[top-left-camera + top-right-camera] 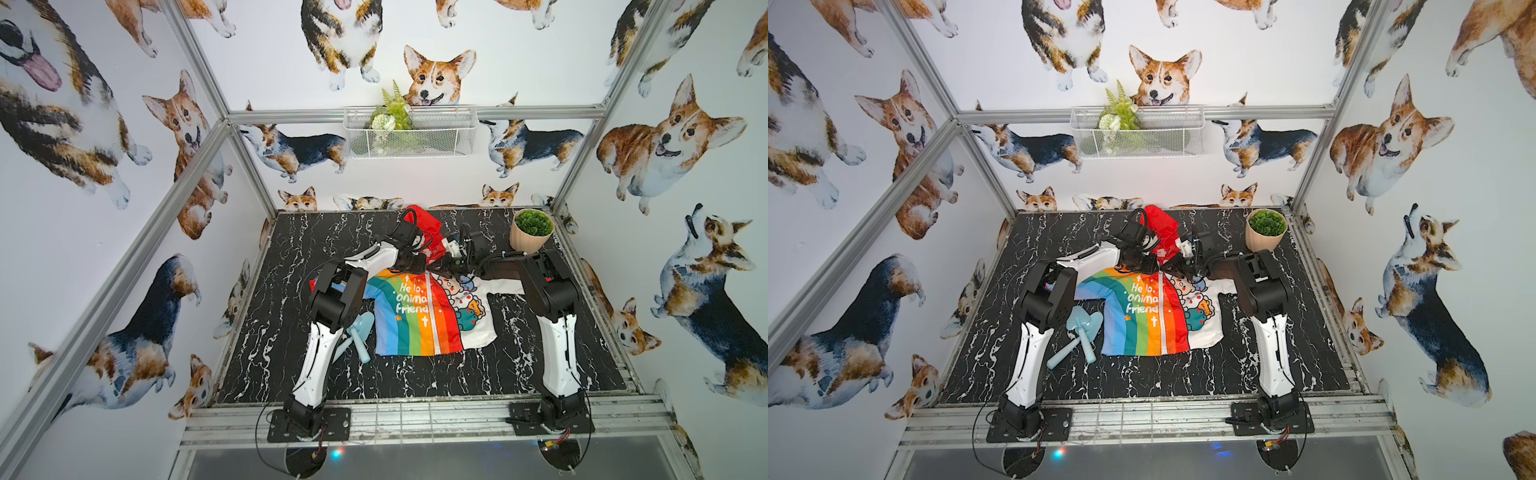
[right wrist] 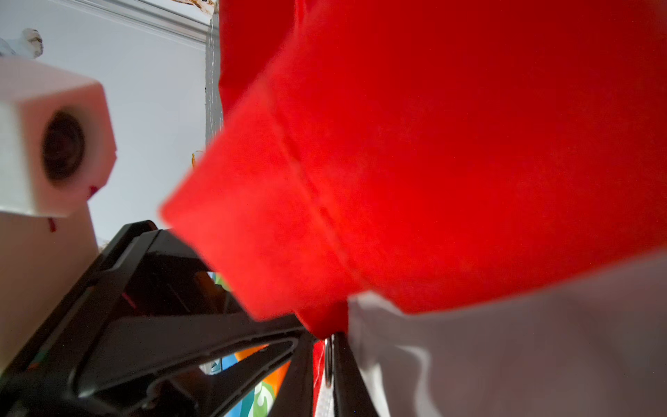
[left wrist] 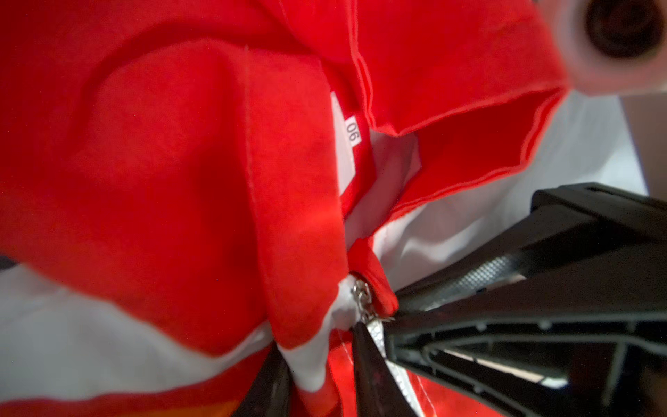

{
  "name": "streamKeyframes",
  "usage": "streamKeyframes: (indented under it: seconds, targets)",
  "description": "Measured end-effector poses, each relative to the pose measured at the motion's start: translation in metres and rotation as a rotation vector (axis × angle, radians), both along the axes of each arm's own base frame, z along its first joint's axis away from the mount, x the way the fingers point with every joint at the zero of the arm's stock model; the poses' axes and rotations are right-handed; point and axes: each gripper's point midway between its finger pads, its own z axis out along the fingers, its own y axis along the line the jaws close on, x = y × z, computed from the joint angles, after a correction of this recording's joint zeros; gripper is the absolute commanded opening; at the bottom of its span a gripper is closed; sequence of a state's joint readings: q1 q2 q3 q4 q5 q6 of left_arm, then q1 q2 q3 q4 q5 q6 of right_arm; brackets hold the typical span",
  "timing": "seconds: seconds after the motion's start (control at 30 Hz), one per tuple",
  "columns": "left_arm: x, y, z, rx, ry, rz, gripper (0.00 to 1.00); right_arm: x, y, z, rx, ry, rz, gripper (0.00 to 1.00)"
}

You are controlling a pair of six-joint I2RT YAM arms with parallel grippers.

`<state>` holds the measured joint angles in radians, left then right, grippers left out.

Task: Unzip the jacket
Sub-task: Unzip the zipper on the jacket.

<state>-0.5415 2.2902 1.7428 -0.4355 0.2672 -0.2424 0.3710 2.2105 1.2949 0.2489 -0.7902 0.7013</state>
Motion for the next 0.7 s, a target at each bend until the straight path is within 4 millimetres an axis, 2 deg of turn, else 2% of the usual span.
streamKeyframes:
  seconds: [0.13, 0.43, 0.57, 0.63, 0.7]
  targets:
    - [0.0, 0.0, 0.0, 0.0, 0.0, 0.0, 0.3, -0.0009, 0.0005, -0.0018, 0.002, 0.006, 0.004, 0.14]
    - [0.0, 0.0, -0.0001, 0.001, -0.001, 0.0, 0.3, -0.0031, -0.0006, -0.0023, 0.0, 0.009, 0.003, 0.0]
    - [0.0002, 0.0004, 0.0001, 0.003, -0.002, 0.002, 0.3, -0.0045, -0.0023, 0.0005, -0.004, 0.005, -0.002, 0.0]
    - [0.0005, 0.001, 0.0005, 0.005, -0.005, 0.003, 0.34, -0.0049, -0.0031, 0.0018, -0.005, 0.002, -0.005, 0.0]
    - [-0.0013, 0.0017, 0.0025, 0.005, -0.006, 0.003, 0.41, -0.0047, -0.0035, 0.0025, -0.008, -0.002, -0.006, 0.0]
